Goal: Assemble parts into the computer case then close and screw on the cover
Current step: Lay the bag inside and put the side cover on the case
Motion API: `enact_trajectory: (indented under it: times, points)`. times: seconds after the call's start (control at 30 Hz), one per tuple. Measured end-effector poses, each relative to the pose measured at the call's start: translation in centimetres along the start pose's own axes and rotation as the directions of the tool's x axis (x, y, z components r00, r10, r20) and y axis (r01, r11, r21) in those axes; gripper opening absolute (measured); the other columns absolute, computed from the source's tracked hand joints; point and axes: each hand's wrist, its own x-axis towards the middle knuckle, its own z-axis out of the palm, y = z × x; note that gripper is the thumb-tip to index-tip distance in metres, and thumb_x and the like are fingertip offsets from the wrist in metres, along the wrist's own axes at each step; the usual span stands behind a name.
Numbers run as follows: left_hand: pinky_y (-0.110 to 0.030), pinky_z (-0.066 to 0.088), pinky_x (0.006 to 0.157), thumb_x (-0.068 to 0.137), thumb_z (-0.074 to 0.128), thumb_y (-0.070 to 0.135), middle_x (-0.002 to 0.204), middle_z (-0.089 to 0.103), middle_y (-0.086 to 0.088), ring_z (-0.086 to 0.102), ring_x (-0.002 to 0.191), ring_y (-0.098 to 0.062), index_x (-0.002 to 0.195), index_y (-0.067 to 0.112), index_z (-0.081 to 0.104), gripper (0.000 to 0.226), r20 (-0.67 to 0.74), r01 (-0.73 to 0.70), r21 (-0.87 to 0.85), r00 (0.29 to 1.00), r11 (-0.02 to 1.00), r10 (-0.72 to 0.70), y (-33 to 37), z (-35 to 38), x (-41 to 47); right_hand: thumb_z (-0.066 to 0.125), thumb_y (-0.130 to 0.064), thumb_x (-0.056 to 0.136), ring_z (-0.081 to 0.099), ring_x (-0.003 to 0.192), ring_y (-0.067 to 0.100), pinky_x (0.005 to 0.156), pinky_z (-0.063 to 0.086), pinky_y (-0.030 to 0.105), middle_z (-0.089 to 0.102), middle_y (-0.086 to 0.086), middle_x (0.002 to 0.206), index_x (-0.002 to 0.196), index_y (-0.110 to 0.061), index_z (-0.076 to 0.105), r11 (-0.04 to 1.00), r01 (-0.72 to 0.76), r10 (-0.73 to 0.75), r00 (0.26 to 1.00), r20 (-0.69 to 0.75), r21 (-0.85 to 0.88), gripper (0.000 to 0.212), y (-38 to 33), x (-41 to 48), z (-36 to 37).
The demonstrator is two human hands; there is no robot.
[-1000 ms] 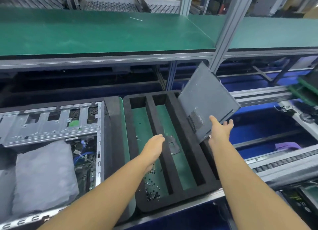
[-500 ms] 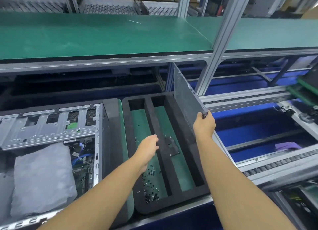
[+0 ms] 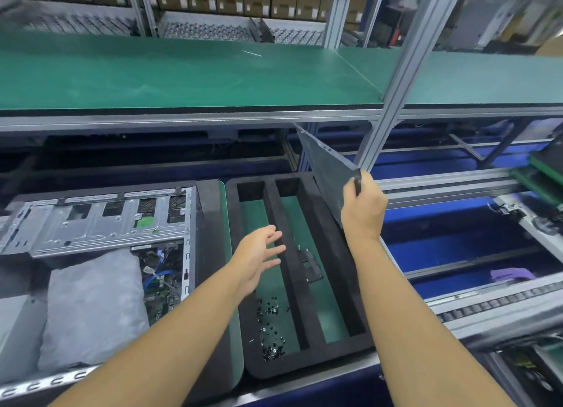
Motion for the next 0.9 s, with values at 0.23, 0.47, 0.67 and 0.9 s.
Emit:
enact_trajectory:
  times: [0.23,0.47,0.67,0.9]
  points:
    - [-0.042,0.048,0.101,0.099,0.048,0.048,0.139,0.057,-0.006,0.064,0.115,-0.025,0.148,0.011,0.038,0.062,0.121,-0.027,-0.335,0.990,0.942,0.071,4.0,-2.4,-1.2,0.060,0.004,0.096,0.055,0.065,0.027,0.065,0.032,0.015,0.068,0.017,0.078,0.103,0.008,0.068,0.948,0.320,-0.318,0.940,-0.120,-0.010,0.012,-7.2,-1.0,-2.5]
    - [-0.056,0.050,0.098,0.074,0.056,0.080,0.147,0.047,-0.013,0.065,0.113,-0.035,0.155,0.011,0.019,0.113,0.257,-0.040,-0.494,0.947,0.869,0.190,10.3,-6.8,-6.0,0.065,0.010,0.089,0.063,0.091,0.030,0.083,0.052,0.040,0.073,0.019,0.096,0.111,0.009,0.068,0.825,0.564,-0.541,0.810,-0.225,0.044,0.022,-15.6,-5.1,-2.8]
    - [-0.062,0.049,0.094,0.076,0.067,0.069,0.132,0.058,-0.026,0.063,0.111,-0.046,0.139,0.005,0.042,0.093,0.192,-0.095,-0.666,0.937,0.740,0.293,13.2,-13.8,-11.8,0.067,0.022,0.080,0.056,0.084,0.014,0.080,0.037,0.043,0.071,0.005,0.089,0.099,0.000,0.071,0.673,0.728,-0.705,0.685,-0.184,0.133,0.030,-22.1,-11.7,-0.7]
    - [-0.048,0.059,0.070,0.084,0.052,0.007,0.098,0.056,-0.018,0.066,0.084,-0.038,0.094,0.006,0.046,0.012,-0.015,-0.249,-0.656,0.948,0.713,0.318,13.8,-22.6,-17.8,0.060,0.007,0.093,0.067,0.095,0.020,0.081,0.039,0.048,0.073,0.003,0.099,0.098,-0.004,0.073,0.615,0.741,-0.755,0.652,-0.072,0.269,0.018,-27.5,-18.9,1.2]
